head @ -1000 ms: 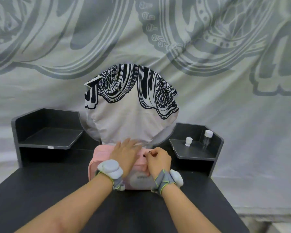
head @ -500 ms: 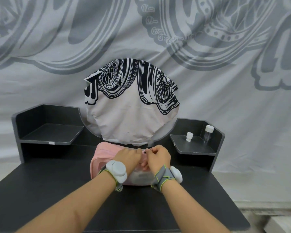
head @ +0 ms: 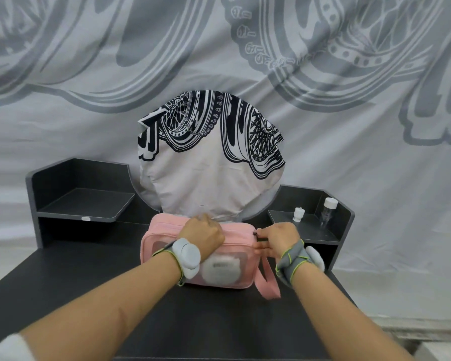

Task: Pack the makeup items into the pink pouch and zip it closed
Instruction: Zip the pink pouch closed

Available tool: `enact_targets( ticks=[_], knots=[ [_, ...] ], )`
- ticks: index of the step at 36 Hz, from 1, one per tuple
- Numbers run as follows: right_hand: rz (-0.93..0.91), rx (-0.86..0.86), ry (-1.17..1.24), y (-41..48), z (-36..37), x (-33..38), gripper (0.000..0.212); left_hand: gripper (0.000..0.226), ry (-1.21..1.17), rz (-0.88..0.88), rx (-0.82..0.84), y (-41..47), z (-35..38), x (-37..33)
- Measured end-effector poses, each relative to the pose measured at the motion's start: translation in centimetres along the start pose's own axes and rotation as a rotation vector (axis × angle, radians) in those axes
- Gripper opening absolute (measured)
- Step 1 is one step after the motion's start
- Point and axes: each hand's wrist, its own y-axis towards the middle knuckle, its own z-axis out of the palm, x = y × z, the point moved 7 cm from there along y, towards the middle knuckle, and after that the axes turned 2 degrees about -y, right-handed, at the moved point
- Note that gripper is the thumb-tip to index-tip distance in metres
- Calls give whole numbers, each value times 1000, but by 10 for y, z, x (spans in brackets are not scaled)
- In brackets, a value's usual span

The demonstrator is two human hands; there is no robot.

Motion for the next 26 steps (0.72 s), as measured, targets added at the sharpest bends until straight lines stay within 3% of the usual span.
enact_targets(
  ticks=[6, 11, 14, 18, 23, 26],
  knots=[
    [-72, -131, -17, 3, -9, -10, 22, 28, -50, -26, 55, 2, -7, -5],
    [-135, -153, 38, 4, -11, -14, 19, 21, -399, -77, 163, 5, 1, -10],
    [-152, -145, 63, 3, -11, -16, 19, 25, -472, -48, 174, 17, -2, -27],
    [-194, -157, 40, -2, -16, -17, 20, 26, -381, 28, 174, 32, -10, -49],
    [-209, -175, 60, -8, -17, -16, 19, 29, -277, -5, 258, 41, -15, -59],
    [-124, -125, 210, -4, -14, -22, 20, 26, -233, 31, 165, 40, -25, -62]
  ],
)
